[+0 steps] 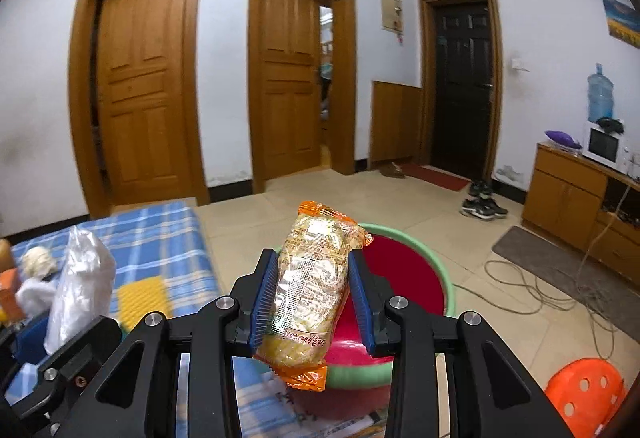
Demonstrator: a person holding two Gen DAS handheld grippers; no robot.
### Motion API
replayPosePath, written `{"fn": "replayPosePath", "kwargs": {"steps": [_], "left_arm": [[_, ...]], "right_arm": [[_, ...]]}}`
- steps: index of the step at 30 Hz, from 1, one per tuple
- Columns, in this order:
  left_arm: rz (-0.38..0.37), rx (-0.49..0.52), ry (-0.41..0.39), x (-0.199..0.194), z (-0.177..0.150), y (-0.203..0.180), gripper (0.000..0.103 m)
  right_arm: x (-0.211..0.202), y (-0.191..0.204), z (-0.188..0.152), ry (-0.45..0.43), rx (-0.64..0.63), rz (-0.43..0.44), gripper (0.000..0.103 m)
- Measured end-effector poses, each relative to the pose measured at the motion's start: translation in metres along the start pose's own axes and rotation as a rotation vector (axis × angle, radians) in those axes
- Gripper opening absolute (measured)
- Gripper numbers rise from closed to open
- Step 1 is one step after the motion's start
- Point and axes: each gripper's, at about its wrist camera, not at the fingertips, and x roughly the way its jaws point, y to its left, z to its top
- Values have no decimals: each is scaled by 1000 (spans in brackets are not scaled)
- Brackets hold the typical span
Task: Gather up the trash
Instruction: 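Carry the snack bag and plastic bag with both tools over the red bin, then open the right tool over the bin while the left tool releases the plastic bag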
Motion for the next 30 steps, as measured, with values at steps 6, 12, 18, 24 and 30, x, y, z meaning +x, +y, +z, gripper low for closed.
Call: {"fn": "replayPosePath", "kwargs": {"steps": [6, 12, 18, 24, 30], "left_arm": [[-25, -6, 6, 38, 13, -10, 30], [-54, 96, -4, 74, 30, -30, 30], [-152, 117, 58, 101, 40, -34, 31], [-97, 152, 44, 98, 40, -41, 31], [-64, 155, 17, 91, 38, -41, 40]], "right_arm": [[25, -15, 7, 22, 50, -36, 36], [38, -36, 10, 54, 144, -82, 36], [48, -44, 15, 69, 178, -103, 36], [52, -41, 17, 57, 177, -128, 36], [51, -41, 18, 48, 176, -132, 42]]}}
